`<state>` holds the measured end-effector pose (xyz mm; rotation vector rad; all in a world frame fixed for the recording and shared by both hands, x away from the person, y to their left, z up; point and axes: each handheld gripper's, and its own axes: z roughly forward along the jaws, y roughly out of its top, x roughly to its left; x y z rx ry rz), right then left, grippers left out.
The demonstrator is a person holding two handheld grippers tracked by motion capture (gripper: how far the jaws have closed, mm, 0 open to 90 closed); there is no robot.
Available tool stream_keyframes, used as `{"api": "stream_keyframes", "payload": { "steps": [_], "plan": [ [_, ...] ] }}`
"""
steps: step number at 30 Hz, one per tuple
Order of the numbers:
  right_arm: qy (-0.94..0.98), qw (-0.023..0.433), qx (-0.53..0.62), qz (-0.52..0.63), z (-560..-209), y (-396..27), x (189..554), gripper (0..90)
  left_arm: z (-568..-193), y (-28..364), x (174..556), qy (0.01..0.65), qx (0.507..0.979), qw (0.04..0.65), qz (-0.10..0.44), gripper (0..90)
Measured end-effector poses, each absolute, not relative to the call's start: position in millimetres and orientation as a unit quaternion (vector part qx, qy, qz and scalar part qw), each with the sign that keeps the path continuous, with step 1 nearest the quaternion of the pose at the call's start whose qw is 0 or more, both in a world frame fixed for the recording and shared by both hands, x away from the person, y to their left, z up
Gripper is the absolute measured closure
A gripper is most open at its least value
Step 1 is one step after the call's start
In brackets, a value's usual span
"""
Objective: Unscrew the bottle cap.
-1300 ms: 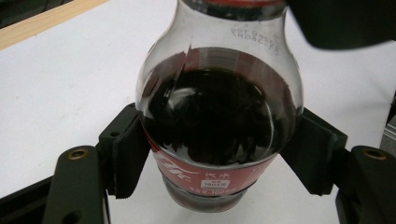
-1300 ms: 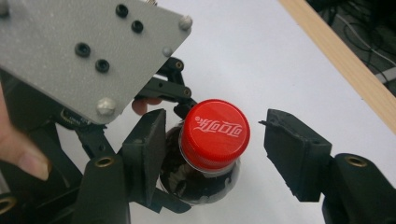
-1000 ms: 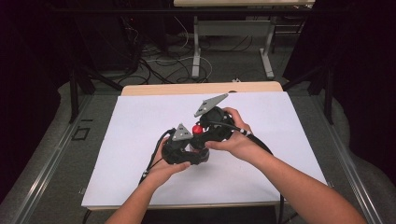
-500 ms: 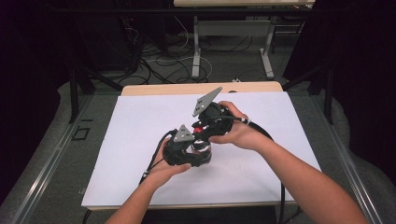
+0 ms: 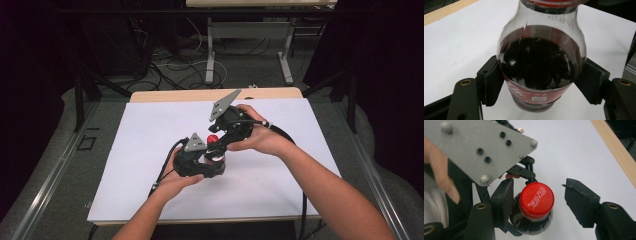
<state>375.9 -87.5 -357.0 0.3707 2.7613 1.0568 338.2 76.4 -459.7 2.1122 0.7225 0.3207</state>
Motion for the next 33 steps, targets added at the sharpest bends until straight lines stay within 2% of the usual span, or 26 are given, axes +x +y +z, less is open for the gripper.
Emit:
{"api": "stream_keyframes", "payload": {
  "steps": [5, 7, 12, 19, 25, 33],
  "plan": [
    [0.904, 0.111, 0.201, 0.361, -358, -89, 363, 38.8, -460, 77, 339, 0.303, 0.841, 0.428, 0.131, 30.1],
    [0.896, 0.117, 0.214, 0.370, -360, -90, 360, 41.4, -460, 78, 340, 0.307, 0.841, 0.426, 0.131, 30.1],
    [0.890, 0.123, 0.223, 0.379, -364, -87, 353, 51.3, -461, 77, 340, 0.306, 0.841, 0.426, 0.132, 30.2],
    [0.890, 0.135, 0.216, 0.379, -366, -80, 354, 54.5, -461, 74, 338, 0.307, 0.839, 0.430, 0.129, 30.2],
    [0.896, 0.113, 0.206, 0.376, -364, -77, 361, 60.3, -460, 74, 337, 0.304, 0.839, 0.432, 0.131, 30.2],
    [0.924, 0.048, 0.090, 0.368, -359, -83, 384, 61.5, -459, 76, 337, 0.290, 0.843, 0.438, 0.118, 30.2]
  ]
}}
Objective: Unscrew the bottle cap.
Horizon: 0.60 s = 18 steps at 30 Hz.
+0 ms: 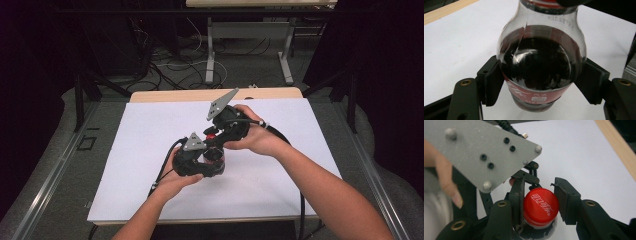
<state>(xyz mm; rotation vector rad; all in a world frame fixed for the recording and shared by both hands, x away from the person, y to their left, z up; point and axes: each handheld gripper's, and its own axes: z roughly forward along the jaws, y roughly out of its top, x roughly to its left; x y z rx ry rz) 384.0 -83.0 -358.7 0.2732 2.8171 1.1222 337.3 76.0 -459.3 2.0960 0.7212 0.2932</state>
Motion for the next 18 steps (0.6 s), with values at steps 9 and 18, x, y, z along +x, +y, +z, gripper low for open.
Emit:
{"api": "stream_keyframes", "payload": {
  "steps": [9, 18],
  "plan": [
    [0.921, 0.023, 0.064, 0.384, -359, -91, 391, 53.5, -458, 76, 337, 0.290, 0.844, 0.437, 0.115, 30.2],
    [0.906, 0.118, 0.179, 0.365, -357, -86, 365, 43.7, -457, 79, 339, 0.305, 0.837, 0.435, 0.126, 30.2]
  ]
}}
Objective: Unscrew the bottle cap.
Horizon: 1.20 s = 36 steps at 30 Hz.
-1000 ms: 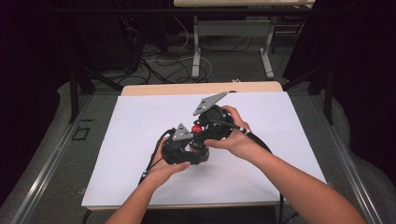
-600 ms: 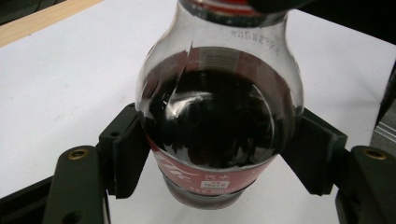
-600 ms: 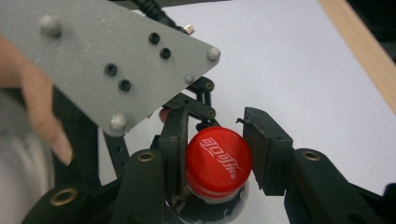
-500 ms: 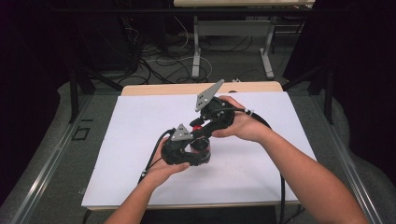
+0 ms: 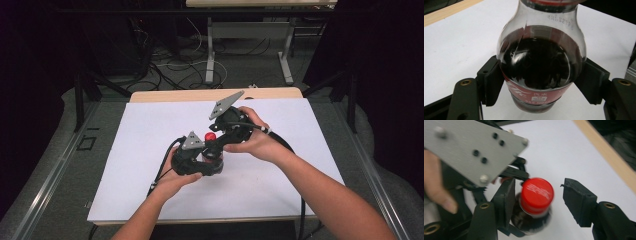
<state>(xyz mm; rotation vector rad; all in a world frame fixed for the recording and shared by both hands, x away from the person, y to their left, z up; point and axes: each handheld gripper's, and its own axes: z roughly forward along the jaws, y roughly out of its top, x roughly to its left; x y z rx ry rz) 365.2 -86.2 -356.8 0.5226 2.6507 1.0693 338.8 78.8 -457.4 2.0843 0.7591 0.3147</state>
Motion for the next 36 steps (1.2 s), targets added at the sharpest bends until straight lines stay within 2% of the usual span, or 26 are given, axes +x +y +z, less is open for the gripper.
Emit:
{"api": "stream_keyframes", "payload": {
  "steps": [14, 21, 34, 36],
  "plan": [
    [0.888, 0.133, 0.223, 0.380, -366, -75, 355, 54.1, -459, 77, 338, 0.305, 0.840, 0.433, 0.122, 30.2],
    [0.897, 0.115, 0.203, 0.376, -364, -74, 364, 60.3, -458, 77, 338, 0.302, 0.839, 0.435, 0.123, 30.2],
    [0.925, 0.017, 0.040, 0.377, -356, -90, 392, 61.5, -457, 76, 335, 0.275, 0.852, 0.434, 0.103, 30.2],
    [0.921, 0.004, 0.036, 0.389, -351, -95, 394, 61.5, -460, 75, 335, 0.282, 0.846, 0.437, 0.114, 30.2]
  ]
}}
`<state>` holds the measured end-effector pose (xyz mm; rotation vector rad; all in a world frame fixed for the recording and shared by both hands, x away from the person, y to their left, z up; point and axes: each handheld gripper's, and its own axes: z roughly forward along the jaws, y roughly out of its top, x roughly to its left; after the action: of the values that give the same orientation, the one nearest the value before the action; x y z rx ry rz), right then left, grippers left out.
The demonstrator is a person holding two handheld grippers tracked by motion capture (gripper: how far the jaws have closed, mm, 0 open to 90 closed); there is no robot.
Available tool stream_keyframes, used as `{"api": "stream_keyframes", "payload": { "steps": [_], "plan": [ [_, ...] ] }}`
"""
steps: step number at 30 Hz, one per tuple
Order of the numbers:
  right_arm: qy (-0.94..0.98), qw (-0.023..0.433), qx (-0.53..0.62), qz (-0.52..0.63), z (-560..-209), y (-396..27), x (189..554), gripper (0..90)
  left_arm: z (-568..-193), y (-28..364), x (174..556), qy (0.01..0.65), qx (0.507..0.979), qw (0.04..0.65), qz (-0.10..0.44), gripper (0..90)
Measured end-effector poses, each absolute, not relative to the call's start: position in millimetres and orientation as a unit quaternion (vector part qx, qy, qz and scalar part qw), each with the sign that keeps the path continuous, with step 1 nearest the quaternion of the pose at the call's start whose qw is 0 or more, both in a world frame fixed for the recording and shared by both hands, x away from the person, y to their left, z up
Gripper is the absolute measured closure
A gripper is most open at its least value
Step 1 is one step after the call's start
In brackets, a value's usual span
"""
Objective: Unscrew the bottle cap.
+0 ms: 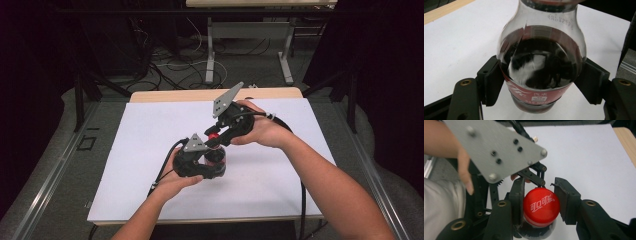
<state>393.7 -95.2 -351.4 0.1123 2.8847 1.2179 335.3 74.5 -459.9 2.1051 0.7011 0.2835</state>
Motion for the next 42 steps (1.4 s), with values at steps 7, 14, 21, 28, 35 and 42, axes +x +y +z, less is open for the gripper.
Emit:
{"api": "stream_keyframes", "payload": {
  "steps": [7, 14, 21, 28, 35, 42],
  "plan": [
    [0.919, 0.028, 0.063, 0.387, -348, -100, 391, 61.3, -460, 76, 338, 0.292, 0.845, 0.430, 0.124, 30.1],
    [0.918, 0.039, 0.085, 0.385, -355, -103, 390, 61.2, -464, 83, 344, 0.310, 0.840, 0.428, 0.122, 30.1],
    [0.917, 0.049, 0.106, 0.382, -365, -111, 388, 61.3, -466, 91, 351, 0.334, 0.827, 0.433, 0.128, 30.1],
    [0.915, 0.060, 0.130, 0.377, -380, -121, 381, 61.2, -465, 93, 358, 0.343, 0.825, 0.429, 0.136, 30.1],
    [0.908, 0.063, 0.171, 0.376, -401, -133, 378, 61.2, -460, 88, 367, 0.347, 0.818, 0.437, 0.142, 30.1],
    [0.897, 0.059, 0.211, 0.383, -424, -145, 376, 61.2, -458, 76, 379, 0.351, 0.813, 0.441, 0.148, 30.1]
  ]
}}
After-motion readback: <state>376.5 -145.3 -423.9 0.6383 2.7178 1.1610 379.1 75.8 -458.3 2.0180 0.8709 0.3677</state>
